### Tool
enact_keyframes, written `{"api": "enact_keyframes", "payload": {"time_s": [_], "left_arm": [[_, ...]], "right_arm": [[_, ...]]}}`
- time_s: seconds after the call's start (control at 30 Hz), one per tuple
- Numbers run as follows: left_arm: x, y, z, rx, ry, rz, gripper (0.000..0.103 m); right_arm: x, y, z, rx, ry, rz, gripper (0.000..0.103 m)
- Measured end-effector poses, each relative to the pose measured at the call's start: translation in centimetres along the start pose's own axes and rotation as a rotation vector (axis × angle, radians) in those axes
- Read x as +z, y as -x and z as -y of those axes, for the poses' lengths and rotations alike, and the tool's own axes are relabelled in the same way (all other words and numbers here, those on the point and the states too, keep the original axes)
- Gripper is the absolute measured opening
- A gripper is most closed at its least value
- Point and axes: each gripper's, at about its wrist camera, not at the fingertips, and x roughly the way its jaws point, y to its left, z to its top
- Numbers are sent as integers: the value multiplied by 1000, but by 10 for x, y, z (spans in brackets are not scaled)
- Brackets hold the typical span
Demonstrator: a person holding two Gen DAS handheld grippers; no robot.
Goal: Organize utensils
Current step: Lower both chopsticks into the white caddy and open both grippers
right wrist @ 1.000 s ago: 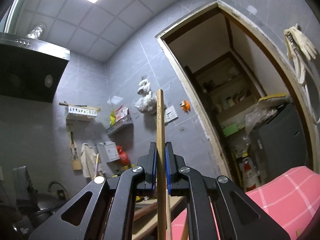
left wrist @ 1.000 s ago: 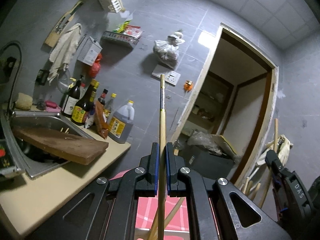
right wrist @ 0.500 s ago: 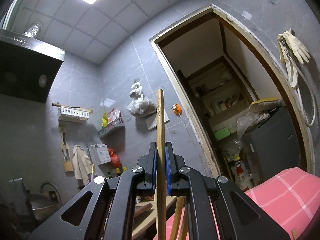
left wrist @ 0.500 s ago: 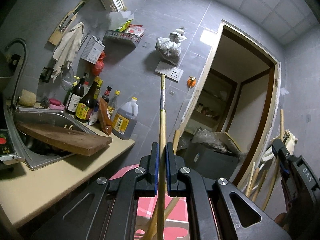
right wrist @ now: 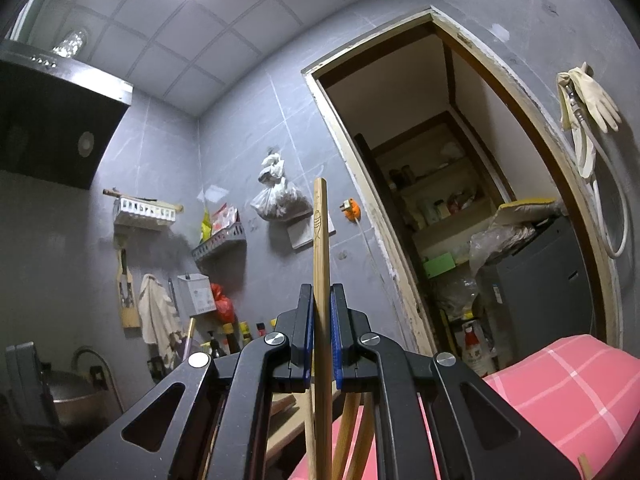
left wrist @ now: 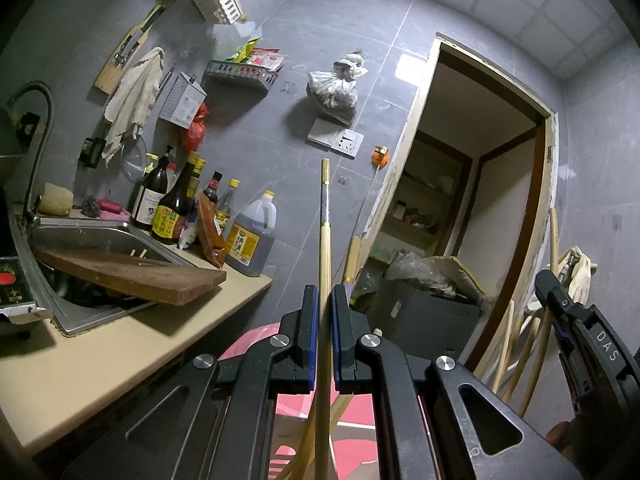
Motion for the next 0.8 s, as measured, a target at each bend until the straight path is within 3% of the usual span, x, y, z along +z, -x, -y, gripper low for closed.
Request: {"api": "enact_keyframes", "payload": {"time_s": [0.43,0.8], "left_arm": [[-17,7,5,8,-66,-45,4],[-27,8,6,0,-105,-119,6]], "right_arm": [[-9,3,-4,5,25,-50,6],[-17,11,-1,-13,32,-142,7]]}}
